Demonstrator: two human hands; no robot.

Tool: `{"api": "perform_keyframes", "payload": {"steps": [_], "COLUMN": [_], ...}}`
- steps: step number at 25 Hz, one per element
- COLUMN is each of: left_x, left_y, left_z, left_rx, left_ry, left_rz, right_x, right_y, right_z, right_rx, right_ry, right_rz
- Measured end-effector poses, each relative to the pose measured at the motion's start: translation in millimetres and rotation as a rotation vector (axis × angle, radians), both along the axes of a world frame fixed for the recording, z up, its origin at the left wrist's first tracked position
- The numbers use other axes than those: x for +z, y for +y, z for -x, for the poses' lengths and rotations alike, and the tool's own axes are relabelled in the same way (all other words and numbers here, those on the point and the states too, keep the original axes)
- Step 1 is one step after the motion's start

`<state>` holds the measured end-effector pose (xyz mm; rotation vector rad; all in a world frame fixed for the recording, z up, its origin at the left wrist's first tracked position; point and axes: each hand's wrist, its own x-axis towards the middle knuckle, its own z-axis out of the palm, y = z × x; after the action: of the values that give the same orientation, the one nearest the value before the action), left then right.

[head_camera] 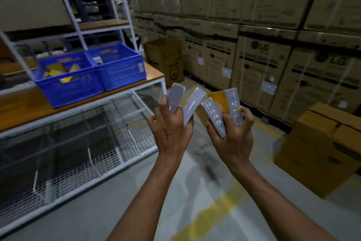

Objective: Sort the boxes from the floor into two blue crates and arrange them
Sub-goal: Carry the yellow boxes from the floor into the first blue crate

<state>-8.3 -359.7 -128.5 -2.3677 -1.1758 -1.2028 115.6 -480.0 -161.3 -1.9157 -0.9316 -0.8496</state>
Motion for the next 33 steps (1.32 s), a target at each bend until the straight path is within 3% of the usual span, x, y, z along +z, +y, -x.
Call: {"api": "perform_keyframes", "payload": {"steps": [16,26,33], "left_x": [52,74,92], "left_y": [321,528,641], "left_z": [37,63,64], "left_rx": [0.457,0.429,0.414], "left_ry": [-0.042,-0.076,-0.085], "left_rz": [-0.010,-0.053,-0.090], "right_x": [52,69,97], "right_y": [390,604,710], "right_z": [-2,22,22], "right_rx": [0.441,0.451,0.399], "right_ry": [0.041,0.025,-0.033], "right_rz": [-0.064,-0.091,-0.079]}}
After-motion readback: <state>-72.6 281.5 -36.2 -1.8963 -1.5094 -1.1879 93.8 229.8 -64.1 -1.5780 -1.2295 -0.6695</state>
